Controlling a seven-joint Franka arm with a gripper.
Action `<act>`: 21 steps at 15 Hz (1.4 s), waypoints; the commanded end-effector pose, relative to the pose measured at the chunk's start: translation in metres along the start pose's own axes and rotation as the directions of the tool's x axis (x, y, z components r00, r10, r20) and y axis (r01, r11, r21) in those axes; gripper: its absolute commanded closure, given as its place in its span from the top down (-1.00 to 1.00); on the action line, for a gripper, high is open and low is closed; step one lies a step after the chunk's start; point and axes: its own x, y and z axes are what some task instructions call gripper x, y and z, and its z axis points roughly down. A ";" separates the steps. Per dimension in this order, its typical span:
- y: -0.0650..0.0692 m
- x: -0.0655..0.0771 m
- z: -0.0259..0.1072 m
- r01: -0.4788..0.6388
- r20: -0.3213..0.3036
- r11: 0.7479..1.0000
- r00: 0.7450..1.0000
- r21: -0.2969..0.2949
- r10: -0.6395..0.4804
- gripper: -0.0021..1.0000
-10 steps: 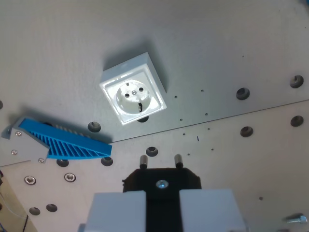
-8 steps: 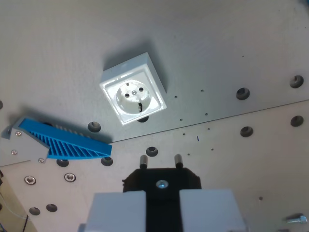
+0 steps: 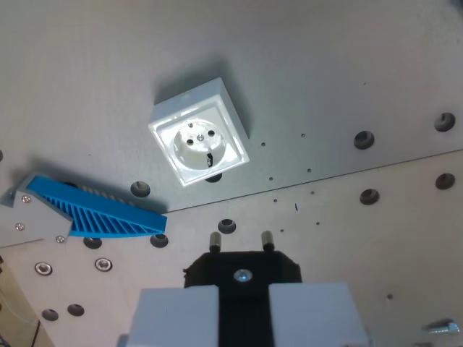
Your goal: Move above the white socket
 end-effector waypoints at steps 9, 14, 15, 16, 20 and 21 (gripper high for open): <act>-0.009 -0.015 0.050 0.186 -0.067 0.983 0.980 0.001 -0.185 -1.00; -0.018 -0.027 0.075 0.270 -0.066 0.963 0.961 -0.006 -0.270 -1.00; -0.019 -0.028 0.081 0.280 -0.064 0.960 0.958 -0.007 -0.280 -1.00; -0.021 -0.030 0.086 0.286 -0.067 0.958 0.956 -0.007 -0.286 -1.00; -0.026 -0.035 0.106 0.309 -0.058 0.951 0.949 -0.012 -0.309 -1.00; -0.026 -0.036 0.111 0.312 -0.057 0.950 0.948 -0.013 -0.312 -1.00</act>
